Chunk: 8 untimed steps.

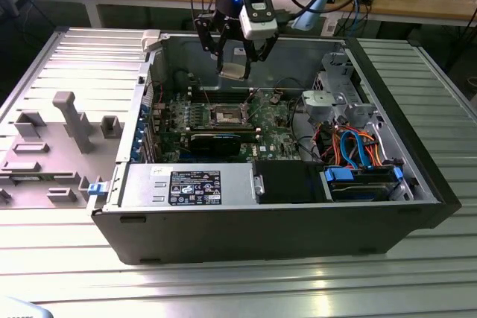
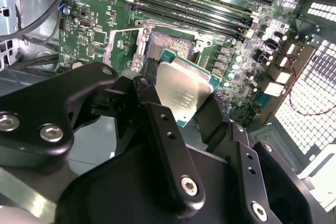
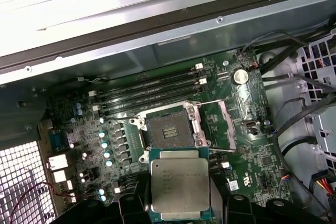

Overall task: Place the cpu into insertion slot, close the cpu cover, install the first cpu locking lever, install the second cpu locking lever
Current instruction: 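Place the cpu into insertion slot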

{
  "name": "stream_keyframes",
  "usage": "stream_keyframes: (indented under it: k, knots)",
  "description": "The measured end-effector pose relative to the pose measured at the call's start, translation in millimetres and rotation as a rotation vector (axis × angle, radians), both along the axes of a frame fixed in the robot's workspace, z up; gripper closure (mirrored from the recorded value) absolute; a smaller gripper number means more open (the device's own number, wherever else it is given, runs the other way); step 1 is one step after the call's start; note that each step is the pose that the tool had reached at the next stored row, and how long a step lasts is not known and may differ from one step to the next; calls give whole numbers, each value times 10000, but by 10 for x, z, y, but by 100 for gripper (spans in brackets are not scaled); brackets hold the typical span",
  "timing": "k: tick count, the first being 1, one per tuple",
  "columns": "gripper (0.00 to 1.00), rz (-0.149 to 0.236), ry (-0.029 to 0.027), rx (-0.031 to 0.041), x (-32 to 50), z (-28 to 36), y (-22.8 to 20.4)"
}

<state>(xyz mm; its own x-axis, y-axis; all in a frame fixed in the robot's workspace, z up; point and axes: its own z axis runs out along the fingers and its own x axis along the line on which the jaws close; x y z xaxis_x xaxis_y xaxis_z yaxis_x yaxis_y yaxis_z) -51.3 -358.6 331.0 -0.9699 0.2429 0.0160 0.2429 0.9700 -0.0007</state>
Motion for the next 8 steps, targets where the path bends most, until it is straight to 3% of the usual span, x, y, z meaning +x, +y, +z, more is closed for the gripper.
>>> stream_keyframes:
  k: [8]
  knots:
    - [45, -339, 0, -18, 0, -5, 0]
